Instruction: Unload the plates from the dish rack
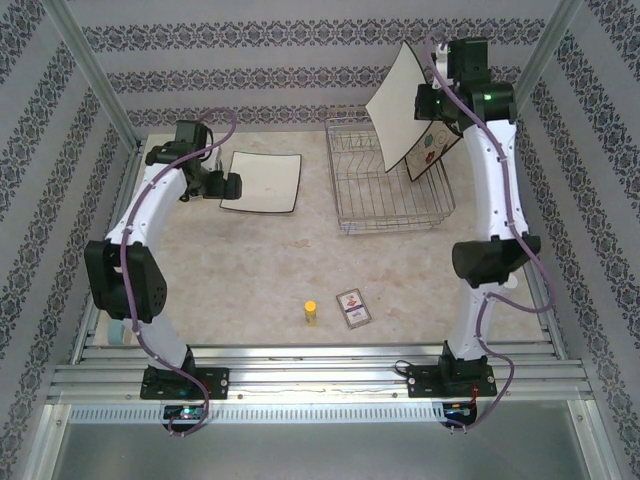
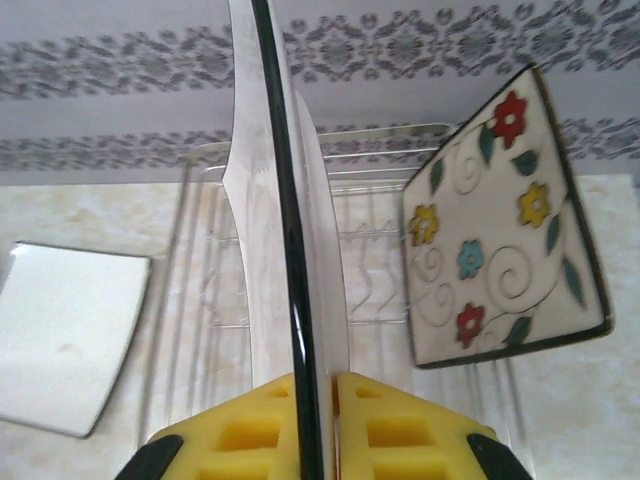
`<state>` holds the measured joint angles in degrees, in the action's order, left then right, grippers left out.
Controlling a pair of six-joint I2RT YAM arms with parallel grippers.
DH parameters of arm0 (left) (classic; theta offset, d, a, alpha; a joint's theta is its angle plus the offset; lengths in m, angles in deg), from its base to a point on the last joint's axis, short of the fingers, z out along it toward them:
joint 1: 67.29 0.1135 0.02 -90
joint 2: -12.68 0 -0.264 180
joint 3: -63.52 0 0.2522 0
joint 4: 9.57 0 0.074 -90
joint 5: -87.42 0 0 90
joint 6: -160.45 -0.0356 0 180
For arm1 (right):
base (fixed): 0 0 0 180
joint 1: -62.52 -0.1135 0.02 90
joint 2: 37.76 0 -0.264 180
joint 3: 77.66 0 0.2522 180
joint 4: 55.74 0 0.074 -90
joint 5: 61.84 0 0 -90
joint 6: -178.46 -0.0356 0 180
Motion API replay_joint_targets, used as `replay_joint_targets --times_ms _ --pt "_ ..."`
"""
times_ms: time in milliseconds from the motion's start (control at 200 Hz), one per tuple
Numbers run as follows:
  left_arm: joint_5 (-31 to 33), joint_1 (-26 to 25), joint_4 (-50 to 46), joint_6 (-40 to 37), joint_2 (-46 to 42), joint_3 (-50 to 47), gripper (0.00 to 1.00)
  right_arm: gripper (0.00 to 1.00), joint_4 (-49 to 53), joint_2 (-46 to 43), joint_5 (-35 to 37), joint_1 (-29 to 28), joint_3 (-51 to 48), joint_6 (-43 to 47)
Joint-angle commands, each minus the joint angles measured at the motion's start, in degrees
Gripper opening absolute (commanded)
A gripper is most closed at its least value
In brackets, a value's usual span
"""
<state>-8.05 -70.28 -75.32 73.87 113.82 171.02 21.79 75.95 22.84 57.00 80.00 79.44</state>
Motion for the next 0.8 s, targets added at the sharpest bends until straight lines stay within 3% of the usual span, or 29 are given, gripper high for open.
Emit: replay_joint_targets --times_ms 0,205,300,455,655,794 --pt "1.01 -0.26 -4.05 -0.96 0.86 2.57 1.00 0.00 -16.25 -10.21 -12.36 0.31 -11.23 -6.73" --pt "2.20 -0.78 -5.46 -1.57 2.74 4.26 1.00 0.00 -37.90 -23.05 -26.84 1.45 -39.64 -19.44" --pt "-0.35 -0.86 -3.81 -1.17 1.45 3.38 1.00 0.00 -49.75 -27.48 -32.53 1.96 -51.80 -26.35" --pt "-16.20 -0.77 7.43 3.57 -4.99 -2.20 1.00 0.00 -70.30 -31.61 -38.28 2.20 -68.90 -37.59" --pt "-38.35 -0.88 28.74 16.62 -10.27 -13.13 1.00 0.00 -83.05 -31.42 -42.03 1.83 -78.70 -44.17" --pt "-45.85 -0.96 47.75 28.31 -11.11 -22.13 1.00 0.00 -93.68 -29.22 -43.71 1.33 -82.95 -50.83"
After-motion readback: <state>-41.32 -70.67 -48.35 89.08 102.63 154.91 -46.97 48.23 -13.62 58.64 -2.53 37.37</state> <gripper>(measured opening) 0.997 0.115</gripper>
